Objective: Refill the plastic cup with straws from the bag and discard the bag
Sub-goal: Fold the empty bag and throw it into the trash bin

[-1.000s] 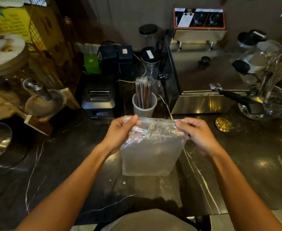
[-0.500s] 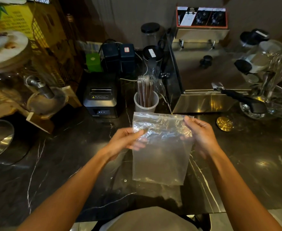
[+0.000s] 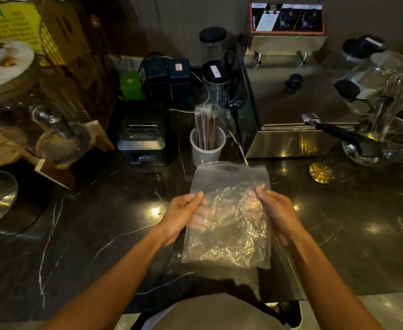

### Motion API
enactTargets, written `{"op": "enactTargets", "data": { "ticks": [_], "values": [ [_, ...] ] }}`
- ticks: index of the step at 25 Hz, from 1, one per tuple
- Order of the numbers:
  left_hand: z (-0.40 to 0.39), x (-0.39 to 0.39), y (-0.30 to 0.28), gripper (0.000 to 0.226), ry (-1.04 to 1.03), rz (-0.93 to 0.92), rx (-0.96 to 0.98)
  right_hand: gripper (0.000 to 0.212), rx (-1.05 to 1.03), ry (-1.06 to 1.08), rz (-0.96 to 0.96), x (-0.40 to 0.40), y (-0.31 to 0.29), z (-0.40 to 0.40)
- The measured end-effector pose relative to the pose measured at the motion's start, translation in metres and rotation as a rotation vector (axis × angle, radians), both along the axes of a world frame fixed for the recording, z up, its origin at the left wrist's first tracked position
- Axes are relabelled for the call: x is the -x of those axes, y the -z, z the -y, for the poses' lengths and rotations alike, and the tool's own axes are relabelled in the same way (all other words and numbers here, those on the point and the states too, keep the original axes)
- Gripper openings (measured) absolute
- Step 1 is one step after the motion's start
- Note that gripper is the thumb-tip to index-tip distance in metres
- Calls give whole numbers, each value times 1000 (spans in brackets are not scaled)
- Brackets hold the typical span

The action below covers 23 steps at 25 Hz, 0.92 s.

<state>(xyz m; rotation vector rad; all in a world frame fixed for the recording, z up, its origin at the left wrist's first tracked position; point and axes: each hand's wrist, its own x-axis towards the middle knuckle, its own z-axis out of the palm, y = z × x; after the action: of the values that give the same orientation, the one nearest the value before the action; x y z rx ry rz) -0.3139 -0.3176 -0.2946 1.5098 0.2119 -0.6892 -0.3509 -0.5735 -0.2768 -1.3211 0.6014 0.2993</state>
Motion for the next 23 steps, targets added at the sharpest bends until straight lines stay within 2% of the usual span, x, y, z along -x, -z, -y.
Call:
{"op": "enactTargets", "data": {
  "ticks": [3, 7, 9, 12, 14, 15, 18, 21, 23],
  "values": [
    [2, 2, 0, 37, -122, 102, -88, 45, 169, -174, -71, 6, 3, -5],
    [4, 0, -4, 38, -113, 215, -260, 42, 268, -29, 2, 9, 4, -11],
    [5, 0, -6, 37, -131, 237, -256, 46, 317, -14, 34, 8, 2, -13],
    [3, -5, -11, 27, -93, 262, -177, 39, 209, -13, 115, 8, -4, -11],
    [-2, -8, -12, 11, -50, 223, -69, 32, 93, -22, 130, 8, -9, -6],
    [-4, -10, -14, 14, -41, 184, 16, 31, 36, -18, 132, 8, -12, -4],
    [-7, -13, -23, 55, -70, 94, 160, 31, 40, 44, 132, 4, -11, 0],
    [-8, -18, -28, 79, -142, 184, 86, 66, 170, 103, 139, -3, -18, -4],
    [-10, -22, -34, 89, -91, 240, 92, 74, 238, 13, 172, -6, -26, 3]
  ]
}}
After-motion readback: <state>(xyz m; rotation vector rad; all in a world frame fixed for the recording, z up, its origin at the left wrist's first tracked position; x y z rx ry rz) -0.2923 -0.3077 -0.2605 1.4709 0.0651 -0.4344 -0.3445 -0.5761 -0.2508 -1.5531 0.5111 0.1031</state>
